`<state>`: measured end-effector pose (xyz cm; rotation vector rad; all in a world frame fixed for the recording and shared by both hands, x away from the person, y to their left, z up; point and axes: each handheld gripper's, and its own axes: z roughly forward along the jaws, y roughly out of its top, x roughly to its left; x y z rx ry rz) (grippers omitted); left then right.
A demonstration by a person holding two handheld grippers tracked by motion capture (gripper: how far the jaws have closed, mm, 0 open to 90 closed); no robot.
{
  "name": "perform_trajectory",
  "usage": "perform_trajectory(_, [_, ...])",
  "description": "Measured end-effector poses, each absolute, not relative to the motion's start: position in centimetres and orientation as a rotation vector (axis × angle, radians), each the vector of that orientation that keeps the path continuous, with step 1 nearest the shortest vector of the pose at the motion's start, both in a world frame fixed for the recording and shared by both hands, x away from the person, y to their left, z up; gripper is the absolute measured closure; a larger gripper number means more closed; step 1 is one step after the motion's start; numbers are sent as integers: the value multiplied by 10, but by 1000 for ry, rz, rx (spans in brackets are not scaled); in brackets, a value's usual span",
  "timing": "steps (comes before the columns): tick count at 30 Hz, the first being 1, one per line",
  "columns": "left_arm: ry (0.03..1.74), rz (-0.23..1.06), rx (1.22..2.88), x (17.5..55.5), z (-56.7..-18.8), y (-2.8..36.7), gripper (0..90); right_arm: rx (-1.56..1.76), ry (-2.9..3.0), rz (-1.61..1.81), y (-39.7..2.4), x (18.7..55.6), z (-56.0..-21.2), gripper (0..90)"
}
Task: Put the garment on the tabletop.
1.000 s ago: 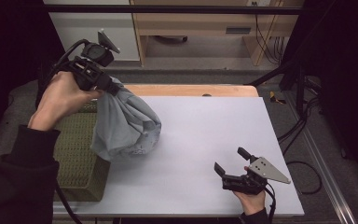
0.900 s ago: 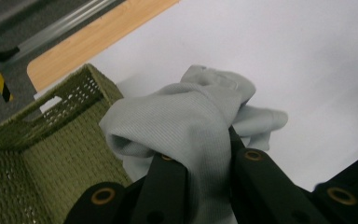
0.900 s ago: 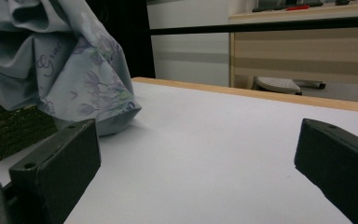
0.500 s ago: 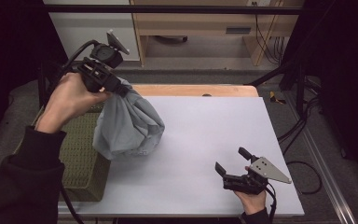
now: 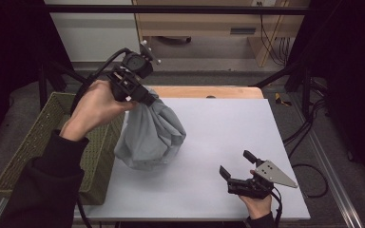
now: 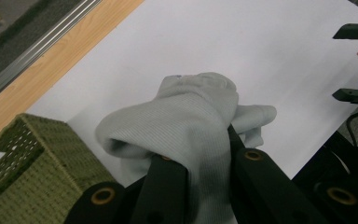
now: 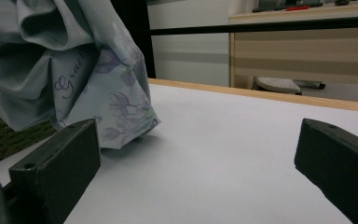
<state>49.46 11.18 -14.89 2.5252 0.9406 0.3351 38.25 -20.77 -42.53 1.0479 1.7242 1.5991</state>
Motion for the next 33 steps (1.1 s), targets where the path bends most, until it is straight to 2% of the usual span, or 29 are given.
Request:
perform_trajectory(16, [778,276,2578,488,-186,56,844,1037,1717,1600,-211,381,-425,5])
perform_trajectory(33, [765,173,2579,506,-249,55,840,1052,1717,1601,-210,380,-427,3])
